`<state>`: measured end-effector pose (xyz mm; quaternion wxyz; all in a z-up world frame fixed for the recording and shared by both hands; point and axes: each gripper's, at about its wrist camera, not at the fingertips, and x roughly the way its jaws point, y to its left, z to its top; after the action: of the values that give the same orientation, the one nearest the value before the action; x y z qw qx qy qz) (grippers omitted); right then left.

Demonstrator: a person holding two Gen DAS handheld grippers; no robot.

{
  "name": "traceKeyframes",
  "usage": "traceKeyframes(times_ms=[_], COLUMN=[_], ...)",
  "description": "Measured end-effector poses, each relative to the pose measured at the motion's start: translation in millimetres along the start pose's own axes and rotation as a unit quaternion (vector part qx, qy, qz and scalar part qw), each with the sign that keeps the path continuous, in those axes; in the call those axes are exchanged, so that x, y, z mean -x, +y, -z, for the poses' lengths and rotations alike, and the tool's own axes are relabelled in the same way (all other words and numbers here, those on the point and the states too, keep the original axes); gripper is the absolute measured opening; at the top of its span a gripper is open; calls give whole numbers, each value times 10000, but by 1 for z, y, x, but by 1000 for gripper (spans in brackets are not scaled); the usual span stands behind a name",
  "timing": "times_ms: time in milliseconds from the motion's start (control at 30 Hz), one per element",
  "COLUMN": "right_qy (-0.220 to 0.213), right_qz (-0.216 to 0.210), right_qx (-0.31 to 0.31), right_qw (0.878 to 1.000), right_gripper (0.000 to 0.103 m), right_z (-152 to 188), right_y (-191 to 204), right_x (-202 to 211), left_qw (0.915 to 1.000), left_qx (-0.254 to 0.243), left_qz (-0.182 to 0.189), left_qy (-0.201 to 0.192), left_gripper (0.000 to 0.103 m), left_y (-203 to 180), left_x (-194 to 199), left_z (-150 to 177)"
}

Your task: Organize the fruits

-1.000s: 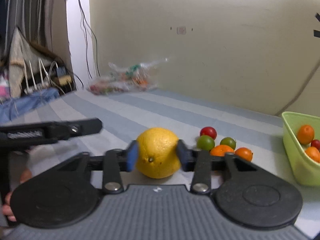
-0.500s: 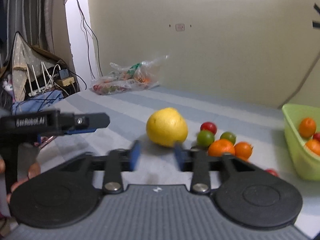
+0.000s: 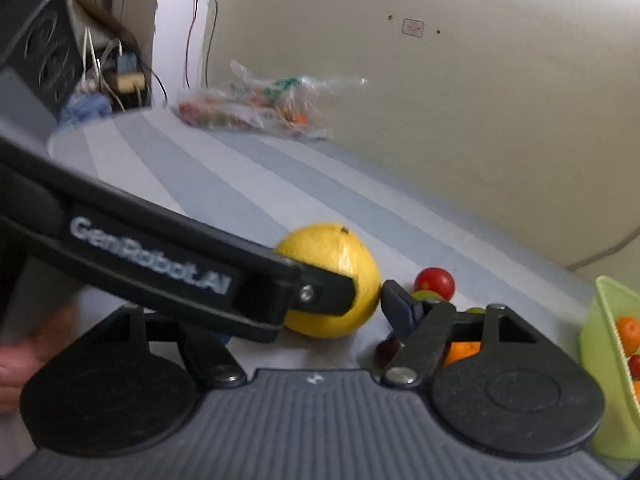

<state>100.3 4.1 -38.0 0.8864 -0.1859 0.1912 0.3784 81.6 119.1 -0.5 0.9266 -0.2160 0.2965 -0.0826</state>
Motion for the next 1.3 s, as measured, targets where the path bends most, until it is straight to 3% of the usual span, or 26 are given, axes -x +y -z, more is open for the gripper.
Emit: traceKeyframes(times_ms=[133, 267, 433, 733, 967, 1100, 1300], right_qy=[-166, -435, -335, -133, -441, -441, -388], right_qz=[59, 200, 146, 321, 108, 42, -175], right_qx=[-219, 14, -94, -675, -653, -618, -975], right_qw=[9996, 9989, 9993, 9971, 9968, 9971, 9943], right_gripper=[66, 66, 66, 67, 69, 76, 77], right_z=[3, 10, 32, 71, 78, 81, 83], right_y=[0, 5, 5, -5, -1, -1, -15], right_x=[16, 49, 85, 126, 133, 131, 132], left_qw=[9998, 9992, 9979, 9912, 9907, 9908, 9900], left_qx=[57, -139, -521, -1058, -1181, -1278, -1355], left_qz=[151, 306, 381, 666, 487, 368, 372], left_qy=[-105, -237, 19, 438, 467, 266, 136], left_gripper=[63, 63, 63, 64, 74, 77, 82], left_y=[-4, -23, -53, -94, -99, -100, -99], left_x=[11, 35, 50, 41, 37, 41, 46], left_z=[5, 16, 44, 80, 83, 80, 77])
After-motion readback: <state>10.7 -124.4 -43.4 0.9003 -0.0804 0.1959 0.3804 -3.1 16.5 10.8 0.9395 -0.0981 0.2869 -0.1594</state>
